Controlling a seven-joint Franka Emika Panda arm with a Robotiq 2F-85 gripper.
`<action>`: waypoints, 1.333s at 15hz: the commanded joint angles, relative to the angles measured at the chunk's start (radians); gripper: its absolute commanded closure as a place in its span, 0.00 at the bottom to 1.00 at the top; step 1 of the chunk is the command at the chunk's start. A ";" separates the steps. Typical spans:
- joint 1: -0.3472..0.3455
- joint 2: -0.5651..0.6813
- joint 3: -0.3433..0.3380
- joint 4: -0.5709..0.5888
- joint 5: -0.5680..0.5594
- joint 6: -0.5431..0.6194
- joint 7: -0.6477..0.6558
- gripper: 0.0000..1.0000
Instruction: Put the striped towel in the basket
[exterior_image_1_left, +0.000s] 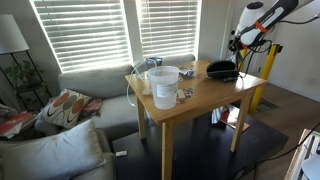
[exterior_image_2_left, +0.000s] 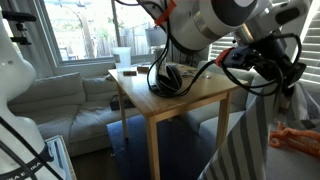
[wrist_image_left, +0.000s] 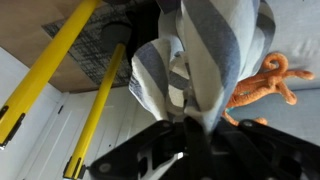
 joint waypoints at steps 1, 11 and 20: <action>0.018 0.037 -0.020 0.024 -0.031 -0.062 0.078 0.99; 0.174 0.021 -0.164 0.011 0.148 0.004 0.027 0.95; 0.161 -0.008 -0.161 -0.003 0.167 0.076 0.014 0.99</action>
